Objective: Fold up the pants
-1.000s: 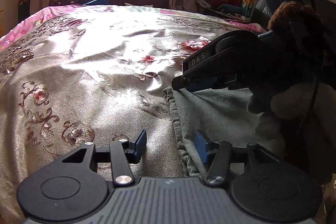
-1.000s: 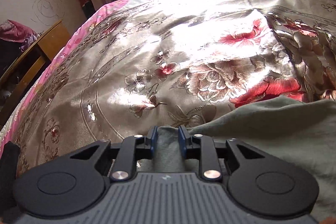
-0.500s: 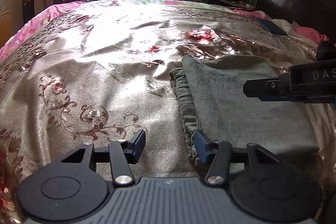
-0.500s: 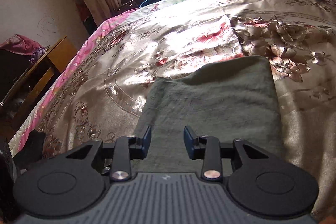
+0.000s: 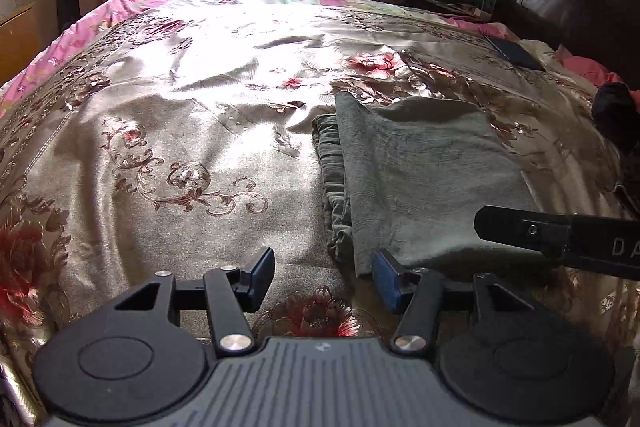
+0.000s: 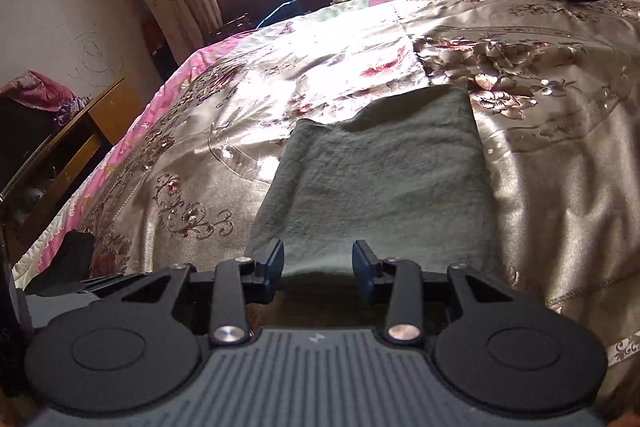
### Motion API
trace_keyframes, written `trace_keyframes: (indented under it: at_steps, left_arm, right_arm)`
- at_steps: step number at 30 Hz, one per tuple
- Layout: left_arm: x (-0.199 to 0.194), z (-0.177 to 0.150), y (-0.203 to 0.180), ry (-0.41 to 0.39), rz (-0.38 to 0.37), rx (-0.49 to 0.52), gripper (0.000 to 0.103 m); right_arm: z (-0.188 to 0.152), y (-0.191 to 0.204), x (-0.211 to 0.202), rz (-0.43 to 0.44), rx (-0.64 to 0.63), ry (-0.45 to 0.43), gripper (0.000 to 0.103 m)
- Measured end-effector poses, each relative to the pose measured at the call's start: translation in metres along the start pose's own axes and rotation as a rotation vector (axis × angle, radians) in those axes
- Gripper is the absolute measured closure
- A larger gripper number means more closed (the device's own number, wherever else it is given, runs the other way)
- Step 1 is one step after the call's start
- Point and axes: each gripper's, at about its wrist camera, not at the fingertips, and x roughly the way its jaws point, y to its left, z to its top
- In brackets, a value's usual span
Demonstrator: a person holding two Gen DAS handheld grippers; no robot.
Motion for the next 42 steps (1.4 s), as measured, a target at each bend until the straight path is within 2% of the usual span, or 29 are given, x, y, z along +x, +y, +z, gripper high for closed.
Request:
trace_keyframes:
  at_steps: [4, 8, 11, 14, 19, 23, 35, 42]
  left_arm:
    - [-0.007, -0.019, -0.019, 0.01, -0.009, 0.043, 0.032]
    - [-0.015, -0.026, -0.032, -0.006, 0.018, 0.098, 0.03]
    - [-0.018, -0.028, -0.035, -0.014, 0.017, 0.091, 0.024]
    - [-0.018, -0.03, -0.037, -0.013, 0.034, 0.096, 0.022]
    - [-0.018, -0.031, -0.041, -0.012, 0.091, 0.116, 0.011]
    - [-0.019, -0.029, -0.036, -0.026, 0.104, 0.089, 0.001]
    - [-0.017, -0.028, -0.026, -0.019, 0.095, 0.009, 0.0]
    - [-0.018, -0.028, -0.027, -0.034, 0.116, 0.004, 0.0]
  right_arm:
    - [-0.029, -0.013, -0.012, -0.045, 0.052, -0.001, 0.062]
    - [-0.046, -0.016, -0.018, -0.066, 0.056, 0.006, 0.062]
    - [-0.048, -0.014, -0.023, -0.06, 0.045, -0.009, 0.062]
    - [-0.048, -0.011, -0.025, -0.052, 0.029, -0.032, 0.062]
    - [-0.053, -0.014, -0.022, -0.051, 0.043, -0.01, 0.062]
    - [-0.054, -0.015, -0.022, -0.049, 0.052, -0.01, 0.062]
    - [-0.055, -0.016, -0.019, -0.049, 0.06, 0.0, 0.062]
    - [-0.055, -0.016, -0.018, -0.059, 0.064, -0.001, 0.062]
